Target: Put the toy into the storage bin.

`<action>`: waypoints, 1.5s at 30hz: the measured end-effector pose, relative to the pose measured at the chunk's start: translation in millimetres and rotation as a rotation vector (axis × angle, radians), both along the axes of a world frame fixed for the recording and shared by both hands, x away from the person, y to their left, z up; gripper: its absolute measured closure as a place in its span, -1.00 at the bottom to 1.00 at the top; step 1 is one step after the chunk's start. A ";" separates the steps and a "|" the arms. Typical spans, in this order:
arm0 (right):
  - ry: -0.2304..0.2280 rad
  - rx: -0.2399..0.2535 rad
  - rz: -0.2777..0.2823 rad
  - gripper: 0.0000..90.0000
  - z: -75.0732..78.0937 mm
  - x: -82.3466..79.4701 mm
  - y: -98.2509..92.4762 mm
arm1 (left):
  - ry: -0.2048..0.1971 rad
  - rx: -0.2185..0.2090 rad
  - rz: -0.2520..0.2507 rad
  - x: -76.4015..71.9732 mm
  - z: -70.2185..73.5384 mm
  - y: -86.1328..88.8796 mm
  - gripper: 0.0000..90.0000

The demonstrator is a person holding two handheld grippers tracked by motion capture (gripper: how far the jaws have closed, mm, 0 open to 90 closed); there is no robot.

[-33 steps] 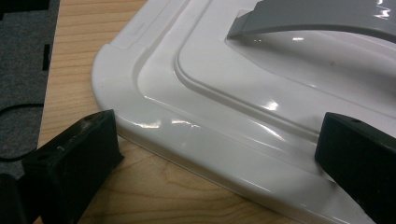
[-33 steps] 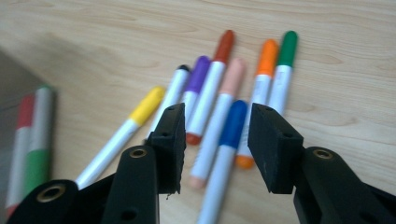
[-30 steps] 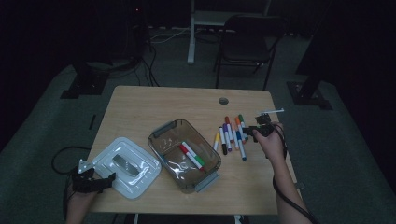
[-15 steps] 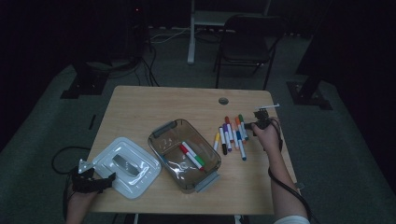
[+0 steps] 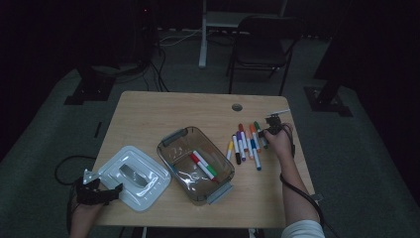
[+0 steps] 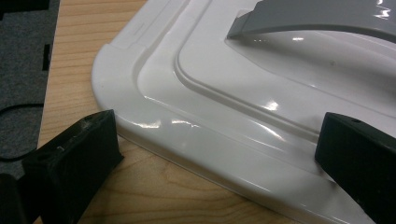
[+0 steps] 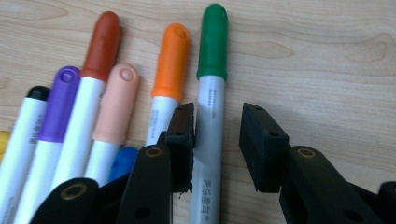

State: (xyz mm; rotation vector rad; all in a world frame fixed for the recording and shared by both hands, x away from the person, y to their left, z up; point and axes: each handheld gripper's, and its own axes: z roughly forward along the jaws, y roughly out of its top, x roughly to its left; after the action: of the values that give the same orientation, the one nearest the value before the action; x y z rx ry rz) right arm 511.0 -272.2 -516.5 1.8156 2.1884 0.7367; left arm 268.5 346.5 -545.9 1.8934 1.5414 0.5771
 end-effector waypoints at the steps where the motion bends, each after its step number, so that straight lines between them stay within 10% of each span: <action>1: 0.000 -0.006 -0.001 0.47 -0.8 0.5 -1.5 | 0.000 0.000 0.000 0.0 0.0 0.0 -0.99; 16: 0.004 -0.091 0.024 0.69 -0.2 4.5 -1.7 | 0.000 0.001 0.000 0.0 0.0 0.0 -0.99; 45: 0.002 0.082 -0.044 0.70 47.0 -44.6 -16.8 | 0.000 0.000 0.001 0.1 0.0 -0.1 -0.99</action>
State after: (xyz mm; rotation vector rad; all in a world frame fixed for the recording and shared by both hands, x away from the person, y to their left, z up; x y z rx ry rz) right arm 466.4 -289.1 -469.5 1.8981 2.1420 0.8272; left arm 268.5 346.4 -545.9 1.8933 1.5424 0.5776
